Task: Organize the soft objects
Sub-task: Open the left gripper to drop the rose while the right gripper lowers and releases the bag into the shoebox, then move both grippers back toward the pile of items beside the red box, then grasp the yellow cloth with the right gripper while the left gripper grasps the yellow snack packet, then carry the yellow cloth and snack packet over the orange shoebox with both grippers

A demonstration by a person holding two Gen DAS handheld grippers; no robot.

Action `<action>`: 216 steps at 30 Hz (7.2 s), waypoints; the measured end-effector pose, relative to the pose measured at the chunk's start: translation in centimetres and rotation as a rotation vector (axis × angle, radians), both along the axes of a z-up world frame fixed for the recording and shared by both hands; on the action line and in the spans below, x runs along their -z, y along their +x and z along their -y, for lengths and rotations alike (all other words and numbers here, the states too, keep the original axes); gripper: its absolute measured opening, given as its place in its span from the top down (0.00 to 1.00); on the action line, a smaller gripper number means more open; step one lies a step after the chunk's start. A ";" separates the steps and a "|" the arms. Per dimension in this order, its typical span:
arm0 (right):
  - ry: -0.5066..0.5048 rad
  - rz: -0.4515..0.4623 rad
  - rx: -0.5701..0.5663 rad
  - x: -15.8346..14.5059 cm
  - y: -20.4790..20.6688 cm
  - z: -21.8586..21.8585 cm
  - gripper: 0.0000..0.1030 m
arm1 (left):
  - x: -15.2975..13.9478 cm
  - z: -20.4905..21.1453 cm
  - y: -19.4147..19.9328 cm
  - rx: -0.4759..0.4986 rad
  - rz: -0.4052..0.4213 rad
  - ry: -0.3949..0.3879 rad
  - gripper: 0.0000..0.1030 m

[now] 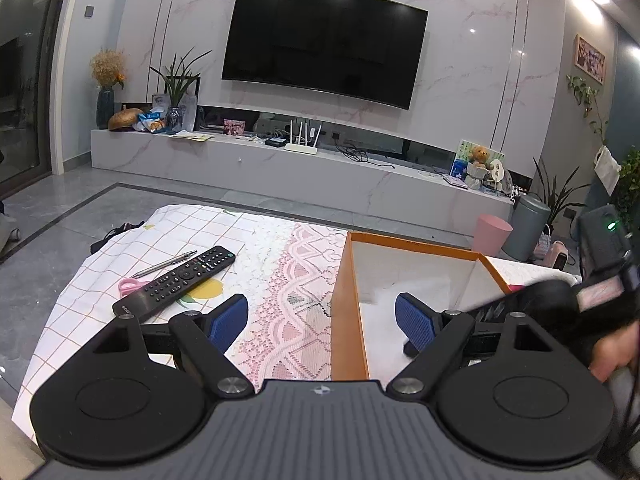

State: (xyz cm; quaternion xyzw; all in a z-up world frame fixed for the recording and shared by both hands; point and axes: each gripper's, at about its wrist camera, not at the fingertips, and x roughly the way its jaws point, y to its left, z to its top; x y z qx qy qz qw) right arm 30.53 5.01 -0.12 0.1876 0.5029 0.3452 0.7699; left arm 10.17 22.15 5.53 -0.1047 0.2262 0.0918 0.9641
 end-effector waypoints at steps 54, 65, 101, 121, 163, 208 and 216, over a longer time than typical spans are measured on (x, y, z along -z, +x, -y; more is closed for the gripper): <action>-0.615 0.689 0.023 -11.7 -9.2 14.0 0.03 | -2.1 9.2 -1.1 0.160 -0.002 -0.011 0.05; -0.677 0.623 0.206 -10.3 -9.2 26.2 0.03 | -0.1 19.7 -0.2 0.343 -0.050 0.078 0.05; -0.663 0.239 0.228 4.6 -2.3 33.2 0.03 | 9.7 26.5 0.4 0.539 -0.154 0.004 0.05; -0.612 0.284 0.253 3.4 -3.2 33.6 1.00 | 9.0 25.2 0.4 0.499 -0.151 0.029 0.05; -0.353 0.333 0.501 -5.1 -5.0 43.2 1.00 | 15.9 45.6 13.8 0.862 -0.163 0.264 0.00; -0.338 0.401 0.479 -6.9 -6.8 41.5 1.00 | 8.2 36.1 8.6 0.733 -0.092 0.053 0.28; -0.331 0.385 0.465 -6.5 -7.3 40.1 1.00 | 4.8 33.4 7.0 0.735 -0.026 0.079 0.28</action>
